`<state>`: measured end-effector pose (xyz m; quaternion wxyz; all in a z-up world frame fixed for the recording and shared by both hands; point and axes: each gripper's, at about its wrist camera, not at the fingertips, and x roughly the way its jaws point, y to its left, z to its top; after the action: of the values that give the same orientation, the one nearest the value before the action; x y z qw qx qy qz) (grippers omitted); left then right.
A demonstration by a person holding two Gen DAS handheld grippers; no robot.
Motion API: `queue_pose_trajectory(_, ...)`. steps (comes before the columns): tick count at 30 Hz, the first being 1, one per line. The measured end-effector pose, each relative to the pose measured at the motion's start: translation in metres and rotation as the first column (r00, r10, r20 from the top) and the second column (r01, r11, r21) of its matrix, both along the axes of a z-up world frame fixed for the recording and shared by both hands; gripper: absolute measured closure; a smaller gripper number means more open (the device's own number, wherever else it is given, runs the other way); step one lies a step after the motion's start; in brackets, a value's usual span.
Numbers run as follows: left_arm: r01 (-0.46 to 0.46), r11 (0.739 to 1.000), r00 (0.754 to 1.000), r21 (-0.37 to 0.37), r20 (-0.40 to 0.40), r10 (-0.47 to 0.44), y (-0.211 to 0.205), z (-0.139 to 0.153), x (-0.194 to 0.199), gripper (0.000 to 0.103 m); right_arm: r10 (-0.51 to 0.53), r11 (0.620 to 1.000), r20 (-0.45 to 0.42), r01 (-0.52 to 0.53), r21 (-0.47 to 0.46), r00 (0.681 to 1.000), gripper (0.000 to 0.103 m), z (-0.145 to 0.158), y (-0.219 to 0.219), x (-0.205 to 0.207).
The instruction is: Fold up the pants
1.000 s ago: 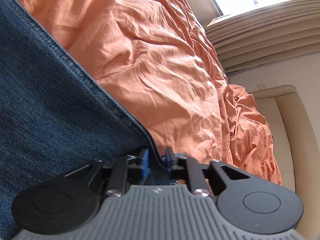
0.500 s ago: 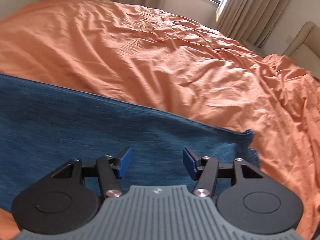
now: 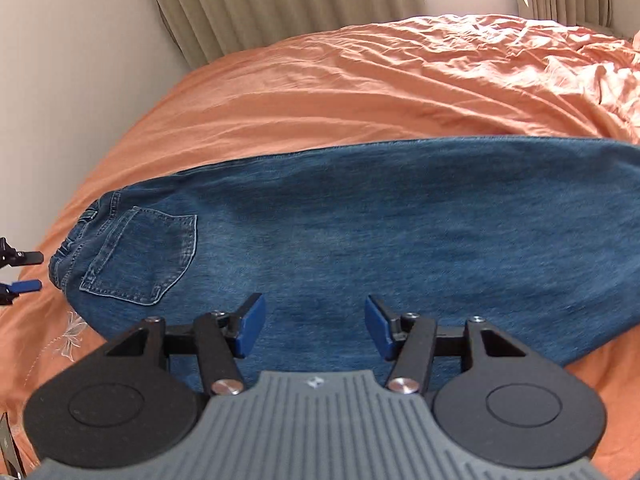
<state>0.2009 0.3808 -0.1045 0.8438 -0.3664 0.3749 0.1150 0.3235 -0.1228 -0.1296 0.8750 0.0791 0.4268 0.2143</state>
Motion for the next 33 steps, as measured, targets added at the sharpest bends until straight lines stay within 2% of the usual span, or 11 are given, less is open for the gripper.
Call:
queue_pose_trajectory(2,-0.051,0.992,0.997,-0.113,0.048,0.057,0.008,-0.022,-0.003,0.021,0.012,1.0,-0.001,-0.012,-0.011,1.0,0.051,-0.007,0.006,0.003)
queue_pose_trajectory(5,-0.104,0.96,0.986,-0.261,0.099,0.134,0.016,-0.051,0.004,0.02,0.011,1.0,-0.013,-0.011,-0.019,1.0,0.051,-0.018,0.005,0.015)
queue_pose_trajectory(8,-0.106,0.953,0.982,-0.285,0.12,0.145,0.013,-0.065,0.02,0.026,-0.006,1.0,-0.041,0.006,0.008,0.999,0.051,-0.029,0.0,0.026)
queue_pose_trajectory(10,-0.107,0.962,0.985,-0.251,0.107,0.137,0.008,-0.069,0.034,0.035,-0.008,1.0,-0.036,0.008,0.013,0.999,0.051,-0.031,-0.001,0.03)
queue_pose_trajectory(14,-0.141,0.968,0.983,-0.207,0.084,0.161,0.001,-0.071,0.056,0.063,0.003,1.0,-0.015,-0.003,0.005,1.0,0.051,-0.031,0.0,0.034)
queue_pose_trajectory(17,-0.155,0.987,0.984,-0.052,0.085,0.159,-0.016,-0.047,0.063,0.077,0.003,1.0,-0.012,-0.003,0.002,1.0,0.051,-0.033,-0.004,0.035)
queue_pose_trajectory(21,-0.132,0.982,0.978,0.132,0.18,0.107,-0.043,0.013,0.049,0.082,-0.008,1.0,-0.015,0.007,-0.01,1.0,0.051,-0.031,-0.016,0.029)
queue_pose_trajectory(24,-0.083,0.954,0.981,0.289,0.194,0.027,-0.063,0.044,0.049,0.082,-0.018,1.0,-0.043,0.017,-0.01,0.999,0.052,-0.031,-0.024,0.028)
queue_pose_trajectory(27,-0.063,0.936,0.994,0.345,0.102,0.029,-0.06,0.03,0.061,0.081,-0.012,1.0,-0.054,0.012,-0.012,0.998,0.054,-0.032,-0.028,0.03)
queue_pose_trajectory(30,-0.04,0.922,0.999,0.386,-0.012,0.049,-0.058,-0.007,0.071,0.081,-0.016,1.0,-0.072,0.016,-0.003,0.997,0.055,-0.036,-0.033,0.033)
queue_pose_trajectory(33,-0.047,0.932,0.996,0.36,-0.054,0.07,-0.053,-0.035,0.073,0.081,-0.022,1.0,-0.091,0.023,0.017,0.996,0.055,-0.041,-0.038,0.034)
